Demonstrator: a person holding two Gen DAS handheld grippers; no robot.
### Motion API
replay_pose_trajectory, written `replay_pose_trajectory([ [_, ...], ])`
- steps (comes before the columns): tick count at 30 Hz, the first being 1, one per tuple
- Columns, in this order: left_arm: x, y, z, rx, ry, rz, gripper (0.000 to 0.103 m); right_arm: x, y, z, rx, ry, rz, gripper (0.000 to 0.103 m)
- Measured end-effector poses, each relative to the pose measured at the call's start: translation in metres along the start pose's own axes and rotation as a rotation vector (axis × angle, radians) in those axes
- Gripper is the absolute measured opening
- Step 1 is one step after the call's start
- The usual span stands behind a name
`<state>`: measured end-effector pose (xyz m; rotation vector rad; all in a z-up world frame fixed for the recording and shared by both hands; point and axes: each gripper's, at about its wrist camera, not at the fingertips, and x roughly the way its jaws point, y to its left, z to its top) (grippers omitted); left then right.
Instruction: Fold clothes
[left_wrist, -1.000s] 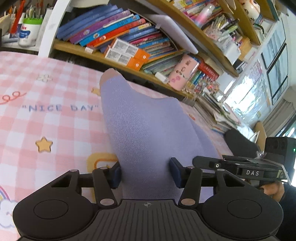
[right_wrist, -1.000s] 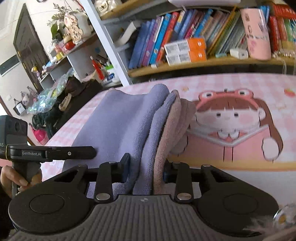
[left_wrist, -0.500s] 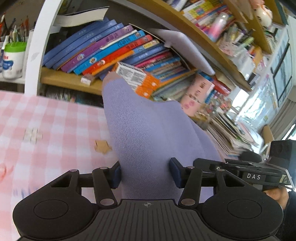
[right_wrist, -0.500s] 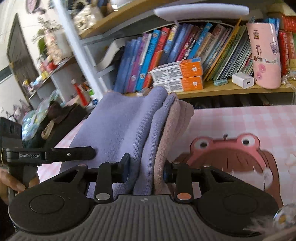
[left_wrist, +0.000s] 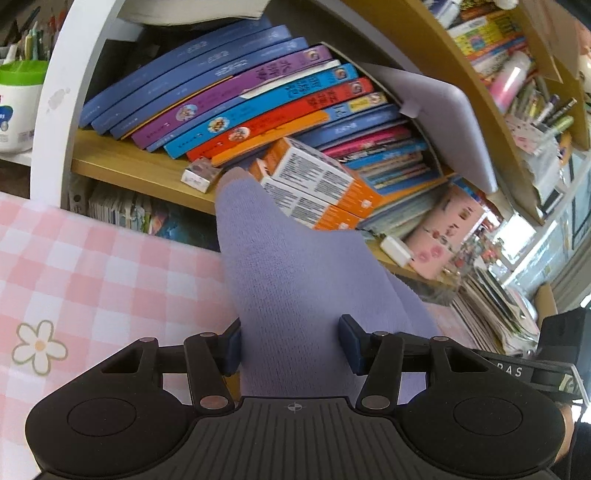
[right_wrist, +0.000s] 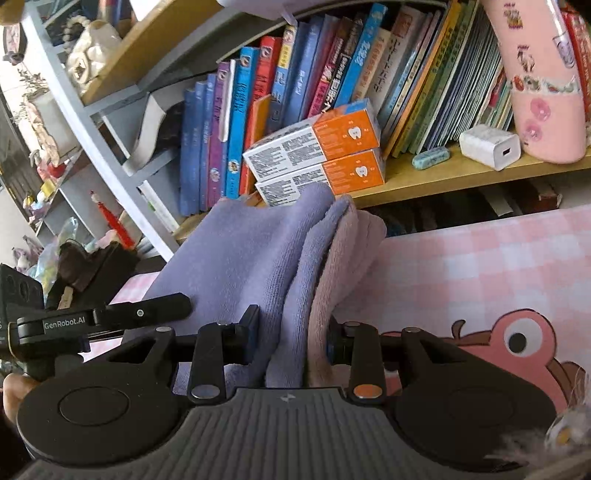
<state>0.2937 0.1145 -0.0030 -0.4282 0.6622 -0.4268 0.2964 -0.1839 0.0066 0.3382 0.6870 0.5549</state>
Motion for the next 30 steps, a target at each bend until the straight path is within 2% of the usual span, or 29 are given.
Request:
replay_pose_trajectory([
  [7,0.012,0.015,-0.002,-0.03,-0.02,0.01,0.053,0.018,-0.009,-0.001,-0.009,-0.021,-0.004,0.033],
  [9,0.014,0.018,-0.004,-0.044,-0.022,0.015,0.056,0.02,-0.009,-0.003,-0.025,-0.025,-0.033,0.041],
  [11,0.007,0.015,-0.005,-0.032,-0.043,0.056,0.06,0.013,-0.007,-0.008,-0.035,-0.052,-0.099,0.064],
  [13,-0.012,0.007,-0.01,0.037,-0.083,0.12,0.07,-0.008,-0.002,-0.015,-0.054,-0.099,-0.142,0.069],
  [14,-0.022,0.002,-0.015,0.083,-0.1,0.15,0.07,-0.019,0.0,-0.021,-0.071,-0.122,-0.142,0.072],
  [17,-0.055,-0.024,-0.039,0.236,-0.15,0.233,0.071,-0.059,0.014,-0.047,-0.153,-0.198,-0.187,0.077],
  [19,-0.077,-0.049,-0.065,0.293,-0.213,0.269,0.081,-0.078,0.027,-0.067,-0.205,-0.212,-0.231,0.078],
  [22,-0.102,-0.078,-0.098,0.318,-0.277,0.265,0.087,-0.098,0.043,-0.093,-0.221,-0.21,-0.265,0.08],
  [25,-0.114,-0.099,-0.122,0.33,-0.289,0.259,0.093,-0.111,0.056,-0.118,-0.233,-0.221,-0.295,0.085],
  [30,-0.122,-0.118,-0.15,0.345,-0.304,0.335,0.096,-0.124,0.066,-0.146,-0.235,-0.248,-0.349,0.096],
])
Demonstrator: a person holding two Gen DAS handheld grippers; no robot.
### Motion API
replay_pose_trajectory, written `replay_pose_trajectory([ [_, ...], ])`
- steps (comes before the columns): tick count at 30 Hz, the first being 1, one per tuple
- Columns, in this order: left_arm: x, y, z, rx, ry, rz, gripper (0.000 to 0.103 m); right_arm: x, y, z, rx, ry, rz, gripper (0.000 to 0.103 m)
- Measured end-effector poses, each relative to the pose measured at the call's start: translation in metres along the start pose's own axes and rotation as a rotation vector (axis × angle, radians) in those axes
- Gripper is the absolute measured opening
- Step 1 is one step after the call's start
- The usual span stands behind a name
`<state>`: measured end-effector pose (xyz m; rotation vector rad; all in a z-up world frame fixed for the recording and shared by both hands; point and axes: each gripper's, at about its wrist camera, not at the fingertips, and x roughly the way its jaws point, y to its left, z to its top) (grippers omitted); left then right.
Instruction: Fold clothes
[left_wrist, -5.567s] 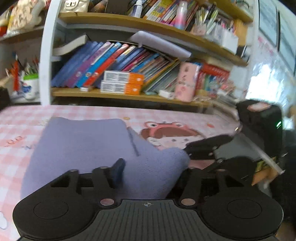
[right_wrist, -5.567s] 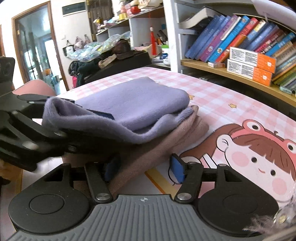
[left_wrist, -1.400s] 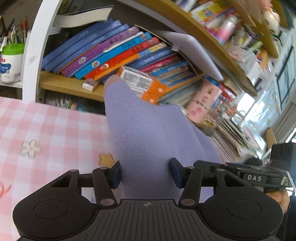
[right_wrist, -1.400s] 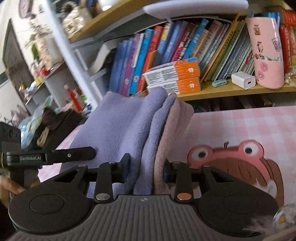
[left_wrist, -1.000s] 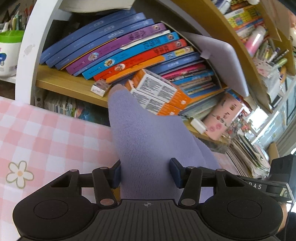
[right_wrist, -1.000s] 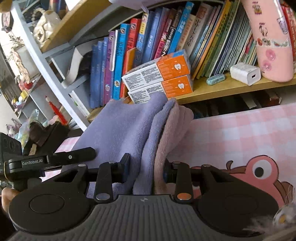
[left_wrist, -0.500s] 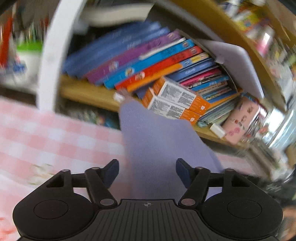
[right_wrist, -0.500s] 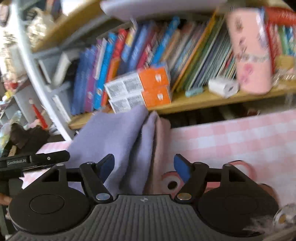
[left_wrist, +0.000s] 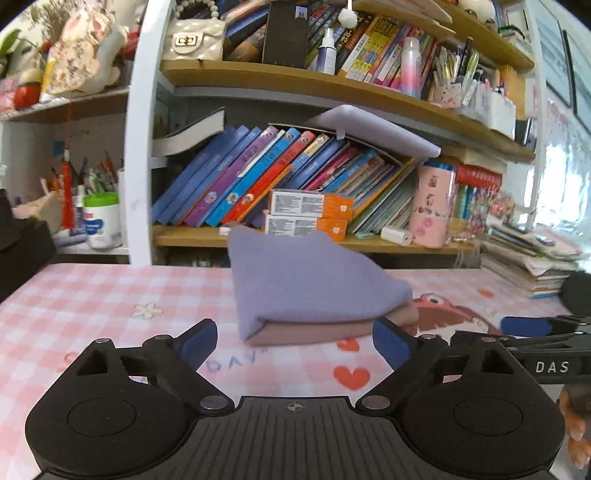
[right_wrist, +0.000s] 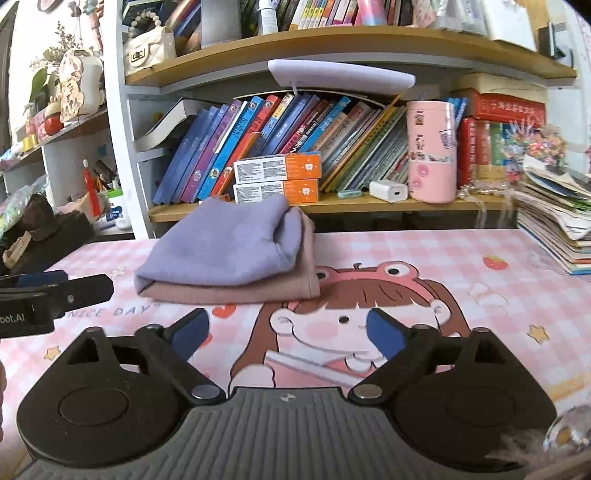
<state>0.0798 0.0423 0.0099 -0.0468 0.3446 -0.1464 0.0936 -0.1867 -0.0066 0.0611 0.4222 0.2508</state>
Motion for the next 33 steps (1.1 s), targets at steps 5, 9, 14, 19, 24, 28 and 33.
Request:
replay_pose_trajectory([
  [5,-0.021,-0.006,-0.009,0.035,-0.034,0.056,0.101,-0.019,0.005,-0.012,-0.031,-0.04,-0.064,0.102],
  [9,-0.03,-0.008,-0.013,0.094,-0.031,0.121,0.101,-0.029,0.008,-0.017,-0.055,-0.06,-0.088,0.103],
  [14,-0.04,-0.008,-0.022,0.079,-0.014,0.113,0.102,-0.041,0.013,-0.026,-0.065,-0.065,-0.091,0.103],
  [19,-0.044,-0.012,-0.032,0.103,0.003,0.125,0.102,-0.051,0.018,-0.031,-0.088,-0.069,-0.082,0.103],
  [24,-0.045,-0.01,-0.031,0.086,-0.003,0.129,0.102,-0.054,0.023,-0.033,-0.111,-0.064,-0.095,0.103],
  [28,-0.044,-0.014,-0.032,0.104,0.003,0.143,0.103,-0.051,0.025,-0.034,-0.116,-0.046,-0.12,0.103],
  [33,-0.04,-0.017,-0.032,0.125,0.027,0.146,0.103,-0.049,0.028,-0.034,-0.141,-0.033,-0.119,0.103],
])
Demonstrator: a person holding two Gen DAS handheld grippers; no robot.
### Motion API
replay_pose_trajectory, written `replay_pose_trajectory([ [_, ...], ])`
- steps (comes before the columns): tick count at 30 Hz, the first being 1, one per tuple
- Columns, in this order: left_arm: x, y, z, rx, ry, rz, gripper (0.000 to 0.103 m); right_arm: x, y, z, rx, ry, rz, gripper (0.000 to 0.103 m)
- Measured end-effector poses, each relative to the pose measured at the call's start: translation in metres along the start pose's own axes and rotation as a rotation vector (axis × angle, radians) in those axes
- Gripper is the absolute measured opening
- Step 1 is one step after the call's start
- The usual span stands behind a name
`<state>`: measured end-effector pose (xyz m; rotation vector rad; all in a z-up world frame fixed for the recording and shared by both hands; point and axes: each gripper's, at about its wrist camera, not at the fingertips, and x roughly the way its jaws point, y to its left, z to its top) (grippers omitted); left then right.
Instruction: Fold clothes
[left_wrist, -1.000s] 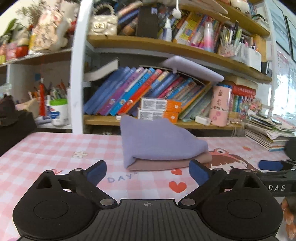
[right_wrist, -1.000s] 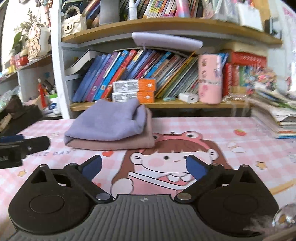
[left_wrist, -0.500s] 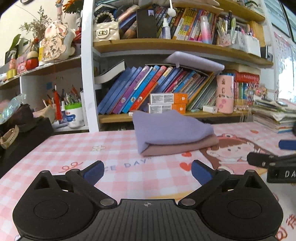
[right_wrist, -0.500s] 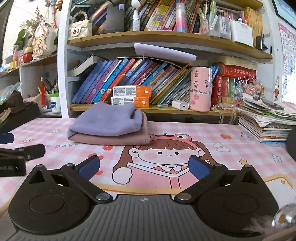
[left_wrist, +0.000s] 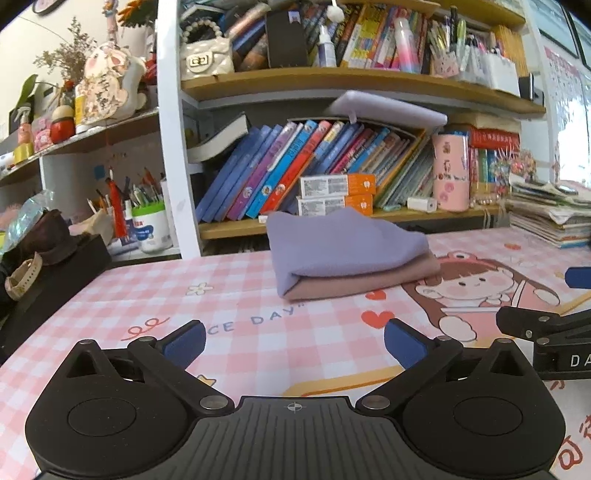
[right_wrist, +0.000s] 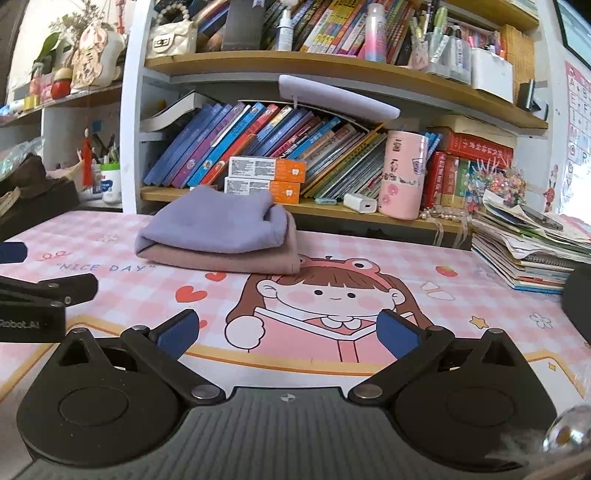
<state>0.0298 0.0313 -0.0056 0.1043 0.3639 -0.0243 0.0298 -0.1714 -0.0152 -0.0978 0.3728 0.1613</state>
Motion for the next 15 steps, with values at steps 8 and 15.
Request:
replay_pose_trajectory([
  [8,-0.0062,0.01,-0.0003,-0.053,-0.04,-0.014,0.103,-0.0016,-0.0035,0.0001,0.022,-0.009,-0.005,0.103],
  [15,-0.0016,0.0079,-0.0005,-0.047,-0.008,-0.032,0.103,-0.0033,-0.002,0.0,0.014,-0.016,-0.01,0.103],
])
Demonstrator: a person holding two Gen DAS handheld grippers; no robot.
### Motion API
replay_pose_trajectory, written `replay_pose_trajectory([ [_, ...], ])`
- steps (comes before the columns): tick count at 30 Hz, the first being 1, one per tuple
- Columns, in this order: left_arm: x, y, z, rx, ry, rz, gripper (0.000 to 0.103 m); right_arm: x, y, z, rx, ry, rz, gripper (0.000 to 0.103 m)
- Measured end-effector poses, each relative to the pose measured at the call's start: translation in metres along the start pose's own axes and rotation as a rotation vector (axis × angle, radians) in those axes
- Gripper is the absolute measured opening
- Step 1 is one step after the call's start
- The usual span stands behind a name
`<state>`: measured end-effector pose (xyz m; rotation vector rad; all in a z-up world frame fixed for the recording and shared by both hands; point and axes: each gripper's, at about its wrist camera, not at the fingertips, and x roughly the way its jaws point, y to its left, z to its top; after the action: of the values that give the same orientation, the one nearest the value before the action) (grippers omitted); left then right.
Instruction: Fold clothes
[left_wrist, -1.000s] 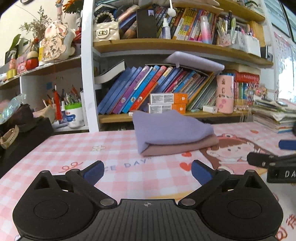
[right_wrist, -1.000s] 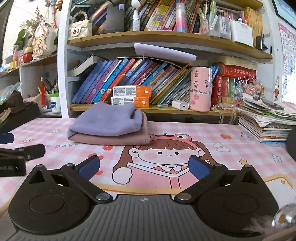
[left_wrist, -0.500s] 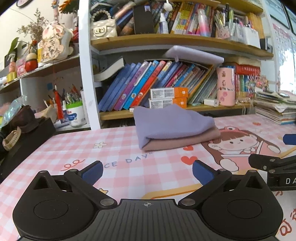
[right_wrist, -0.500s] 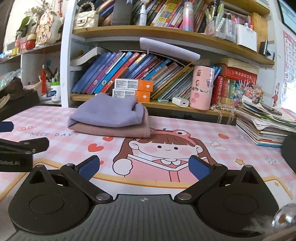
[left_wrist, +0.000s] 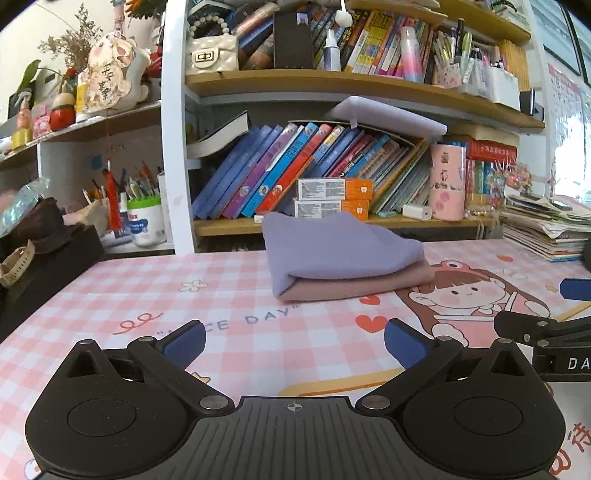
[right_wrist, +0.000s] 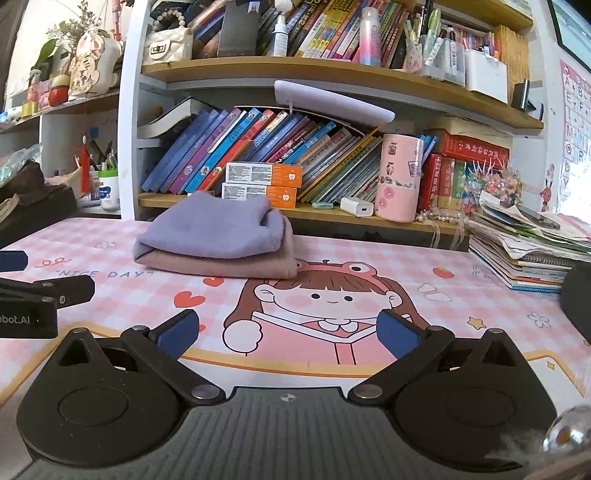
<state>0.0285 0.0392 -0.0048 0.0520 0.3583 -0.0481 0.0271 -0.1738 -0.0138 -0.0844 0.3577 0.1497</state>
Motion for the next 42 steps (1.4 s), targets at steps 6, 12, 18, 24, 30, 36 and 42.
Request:
replay_pose_trajectory([
  [6,0.0003,-0.0003,0.0,0.001,0.001,0.005,0.103,-0.0025,0.0014,-0.0002,-0.009,-0.015,-0.004,0.103],
  [12,0.0,-0.0015,0.0,0.009,0.003,0.001,0.103,-0.0018,-0.0008,0.0,0.004,-0.01,-0.006,0.103],
  [18,0.0005,-0.0023,0.0002,0.013,0.006,-0.002,0.103,-0.0024,-0.0013,-0.0008,0.008,-0.011,-0.008,0.103],
  [24,0.0011,-0.0025,0.0003,0.017,0.005,-0.001,0.103,-0.0018,-0.0013,-0.0006,0.007,-0.008,-0.008,0.103],
  [30,0.0012,-0.0023,0.0004,0.015,0.007,-0.001,0.103,-0.0014,-0.001,-0.0006,0.005,-0.006,-0.012,0.103],
  [36,0.0013,-0.0019,0.0007,0.015,0.008,0.0,0.103,-0.0008,-0.0016,-0.0005,0.009,-0.001,-0.013,0.103],
  [42,0.0012,-0.0021,0.0006,0.013,0.009,-0.003,0.103,-0.0012,-0.0015,0.0,0.008,-0.001,-0.014,0.103],
])
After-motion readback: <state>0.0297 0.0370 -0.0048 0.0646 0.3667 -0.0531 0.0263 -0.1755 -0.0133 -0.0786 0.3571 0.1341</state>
